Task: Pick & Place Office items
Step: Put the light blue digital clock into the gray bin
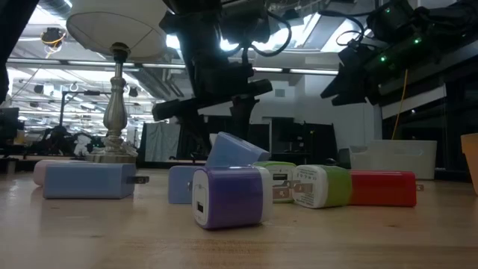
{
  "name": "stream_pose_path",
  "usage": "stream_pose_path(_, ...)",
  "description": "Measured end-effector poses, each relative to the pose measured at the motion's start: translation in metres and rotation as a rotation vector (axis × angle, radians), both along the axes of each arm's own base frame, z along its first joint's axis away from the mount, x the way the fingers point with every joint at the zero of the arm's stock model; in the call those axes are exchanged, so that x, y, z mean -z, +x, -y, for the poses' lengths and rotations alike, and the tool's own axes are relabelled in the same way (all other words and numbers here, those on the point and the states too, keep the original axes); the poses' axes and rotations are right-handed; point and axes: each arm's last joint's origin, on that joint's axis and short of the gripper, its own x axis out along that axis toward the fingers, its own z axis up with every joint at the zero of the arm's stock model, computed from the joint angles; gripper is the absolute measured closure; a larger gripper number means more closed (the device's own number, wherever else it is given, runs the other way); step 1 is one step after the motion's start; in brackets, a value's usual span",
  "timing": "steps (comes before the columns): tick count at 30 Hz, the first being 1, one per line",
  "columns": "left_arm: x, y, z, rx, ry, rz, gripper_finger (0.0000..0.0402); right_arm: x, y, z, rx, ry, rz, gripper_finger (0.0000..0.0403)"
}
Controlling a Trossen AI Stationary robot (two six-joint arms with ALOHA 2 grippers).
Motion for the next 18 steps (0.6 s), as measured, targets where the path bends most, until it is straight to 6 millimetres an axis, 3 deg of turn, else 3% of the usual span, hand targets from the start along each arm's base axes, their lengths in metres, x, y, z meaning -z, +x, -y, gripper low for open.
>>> stream_pose_path(6, 0.0, 0.004, 0.016, 0.147, 0.03, 0.022, 0.0146, -0.003, 0.002, -0.002, -0.013, -0.015, 0.028, 0.0144)
stream_pose_path(18, 0.034, 0.022, 0.02, 0.224, 0.081, -0.064, 0.0146, -0.005, 0.003, -0.002, -0.042, -0.014, 0.052, 0.0144)
